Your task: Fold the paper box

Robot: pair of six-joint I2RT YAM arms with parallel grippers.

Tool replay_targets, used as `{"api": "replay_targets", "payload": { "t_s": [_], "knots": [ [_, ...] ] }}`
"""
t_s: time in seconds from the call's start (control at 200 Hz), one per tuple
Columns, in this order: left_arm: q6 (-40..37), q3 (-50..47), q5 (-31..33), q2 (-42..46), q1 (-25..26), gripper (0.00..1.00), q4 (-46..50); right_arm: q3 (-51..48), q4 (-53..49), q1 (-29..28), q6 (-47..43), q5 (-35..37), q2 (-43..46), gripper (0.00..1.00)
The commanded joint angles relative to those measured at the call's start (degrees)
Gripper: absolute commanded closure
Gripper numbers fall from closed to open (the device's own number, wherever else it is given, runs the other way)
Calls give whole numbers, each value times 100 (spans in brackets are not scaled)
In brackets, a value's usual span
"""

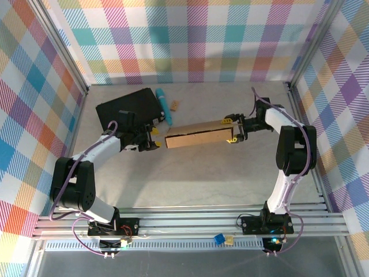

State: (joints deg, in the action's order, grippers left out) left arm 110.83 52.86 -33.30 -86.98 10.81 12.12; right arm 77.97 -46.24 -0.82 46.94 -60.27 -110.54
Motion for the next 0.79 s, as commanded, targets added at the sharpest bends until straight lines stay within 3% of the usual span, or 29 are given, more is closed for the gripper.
{"api": "replay_targets", "payload": {
  "t_s": [0.0, 0.115, 0.225, 0.45, 0.61, 0.79],
  "knots": [
    [-220, 170, 123, 238, -170, 44, 546, -37, 234, -14, 313, -22, -20, 35],
    [-920, 323, 239, 400, -472, 29, 1203, 54, 378, -6, 555, -128, -46, 40],
    [-905, 194, -59, 309, -648, 14, 1079, 263, 145, -1, 459, -195, -137, 49],
    [-880, 765, -508, -276, -358, 1, 1142, 282, -26, -1, 316, -469, -347, 49],
    [-346, 716, -892, -671, -102, 0, 91, 451, -236, 2, 123, -660, -547, 49],
    [-539, 972, -1443, -1150, 13, 0, 130, 537, -455, 15, -32, -834, -725, 49]
  ]
}}
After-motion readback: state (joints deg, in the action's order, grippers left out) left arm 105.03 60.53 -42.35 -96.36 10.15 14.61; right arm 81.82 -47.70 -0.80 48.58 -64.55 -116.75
